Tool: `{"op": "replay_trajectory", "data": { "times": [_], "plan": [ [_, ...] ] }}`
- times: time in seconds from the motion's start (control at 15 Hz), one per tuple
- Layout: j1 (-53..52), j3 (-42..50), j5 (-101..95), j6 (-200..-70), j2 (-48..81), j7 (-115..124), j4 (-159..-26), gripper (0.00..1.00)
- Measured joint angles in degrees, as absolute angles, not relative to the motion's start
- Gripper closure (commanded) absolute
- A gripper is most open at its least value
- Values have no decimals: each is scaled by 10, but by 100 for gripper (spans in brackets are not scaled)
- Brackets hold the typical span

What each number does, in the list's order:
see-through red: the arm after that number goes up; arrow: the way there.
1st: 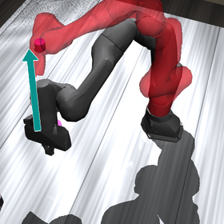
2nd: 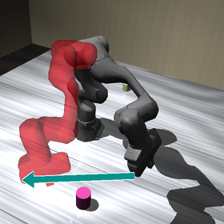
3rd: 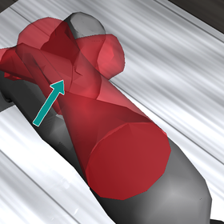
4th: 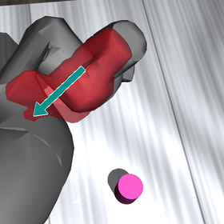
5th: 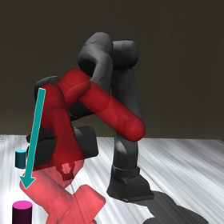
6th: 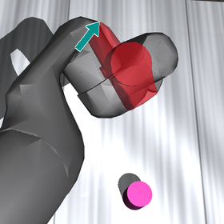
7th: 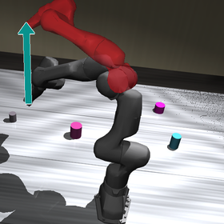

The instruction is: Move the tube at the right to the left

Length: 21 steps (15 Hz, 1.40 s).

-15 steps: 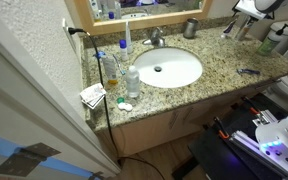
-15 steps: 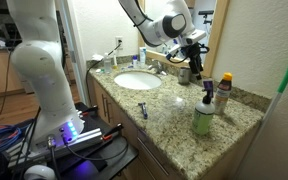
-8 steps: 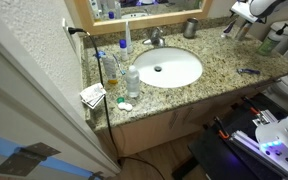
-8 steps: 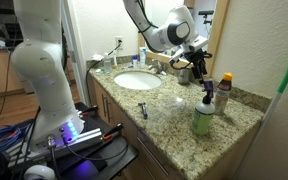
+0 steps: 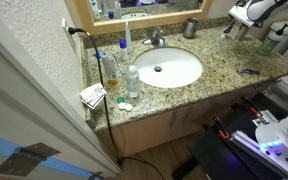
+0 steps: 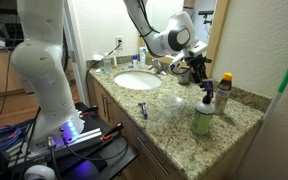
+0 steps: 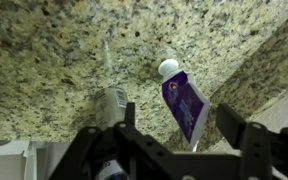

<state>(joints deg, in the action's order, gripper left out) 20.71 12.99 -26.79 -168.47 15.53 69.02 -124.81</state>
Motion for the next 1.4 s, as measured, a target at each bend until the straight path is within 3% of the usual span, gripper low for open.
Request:
{"op": "replay_trajectory", "data": {
  "times": [0.4,0.53,1.07,1.4],
  "plan": [
    [207,130,-265,-1705,167,690,-1247,90],
    [207,132,-265,-1711,170,690,-1247,100],
    [209,121,-257,-1714,142,662,-1235,99],
    [243,-19,-94,-1676,28,475,-1267,99]
  ]
}}
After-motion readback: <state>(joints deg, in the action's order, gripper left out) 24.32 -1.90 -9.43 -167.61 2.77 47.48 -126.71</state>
